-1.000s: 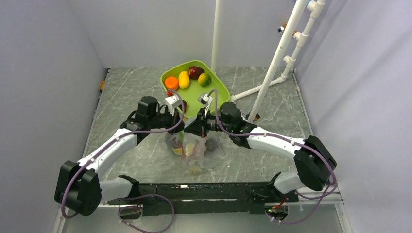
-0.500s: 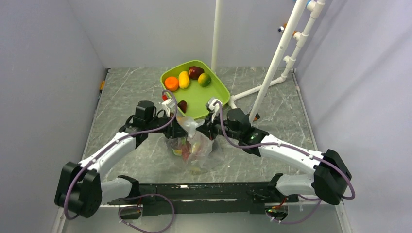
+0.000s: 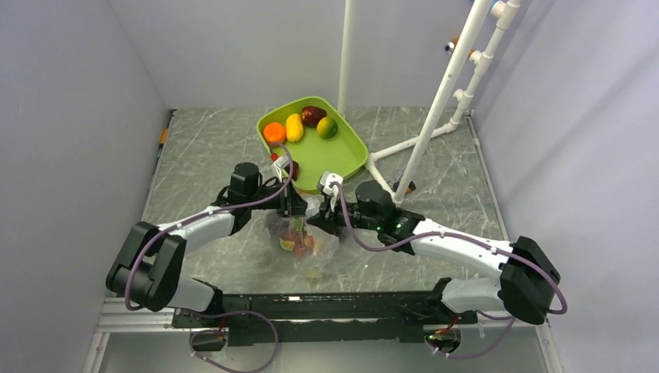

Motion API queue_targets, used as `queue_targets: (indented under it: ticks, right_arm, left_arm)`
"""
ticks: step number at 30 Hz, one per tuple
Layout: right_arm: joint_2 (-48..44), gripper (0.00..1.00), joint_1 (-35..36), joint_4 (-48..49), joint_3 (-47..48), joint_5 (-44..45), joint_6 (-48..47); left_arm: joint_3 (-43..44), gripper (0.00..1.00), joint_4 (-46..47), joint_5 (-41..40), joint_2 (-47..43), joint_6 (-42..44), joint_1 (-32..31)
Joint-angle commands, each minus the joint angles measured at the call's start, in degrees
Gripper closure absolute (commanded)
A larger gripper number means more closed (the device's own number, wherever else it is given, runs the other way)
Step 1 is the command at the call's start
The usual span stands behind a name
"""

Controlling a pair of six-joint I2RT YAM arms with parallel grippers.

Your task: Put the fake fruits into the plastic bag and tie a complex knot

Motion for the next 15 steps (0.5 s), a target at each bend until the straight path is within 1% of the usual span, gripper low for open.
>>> queue_targets:
  ticks: [1,2,3,4,6,8,9,10,11,13,15]
  right_arm:
    - [-2.99,0.62,-0.46,-3.08,5.41,-13.34,-2.41]
    - [-4.44,0.47,-2.1,-5.2,5.68,-14.5,-2.59]
    - [-5.98,0.35,-3.78,-7.65,6.13,-15.57,-2.65]
    - [-7.31,0.27,-5.84,-9.81,6.76,-16.79,-2.67]
    - [-9.29,0.19,-11.31,-12.82,8.33,-21.18,-1.94]
    - [-10.48,0.18,-15.39,-16.11,10.14,-23.73,-0.36]
    - [-10.64,0.18,-16.93,-17.36,11.14,-24.27,0.26]
    - [-10.65,0.2,-18.36,-18.22,11.87,-24.49,0.48]
    - [-10.47,0.24,-19.41,-18.66,12.33,-23.66,0.42]
    - [-9.47,0.4,-20.62,-19.4,12.59,-18.87,-0.27]
    - [-7.98,0.59,-21.27,-18.76,11.37,-13.14,-0.93]
  left_arm:
    - [-0.86,1.0,11.56,2.75,0.1,-4.77,1.17]
    - [-1.37,1.0,11.79,2.93,-0.2,-4.56,1.22]
    - [-1.88,1.0,12.16,2.89,-0.48,-4.56,1.34]
    - [-2.36,1.0,12.57,2.78,-0.67,-4.75,1.28]
    - [-2.68,1.0,12.88,2.66,-0.54,-4.94,1.31]
    - [-2.53,1.0,12.51,2.75,-0.32,-4.59,1.29]
    - [-2.41,1.0,12.14,2.69,-0.21,-4.37,1.32]
    - [-2.39,1.0,12.16,2.71,-0.2,-4.46,1.25]
    - [-2.4,1.0,12.1,2.71,-0.08,-4.62,1.32]
    - [-2.39,1.0,11.62,2.67,0.0,-4.56,1.32]
    - [-2.23,1.0,10.35,2.51,-0.22,-3.95,1.31]
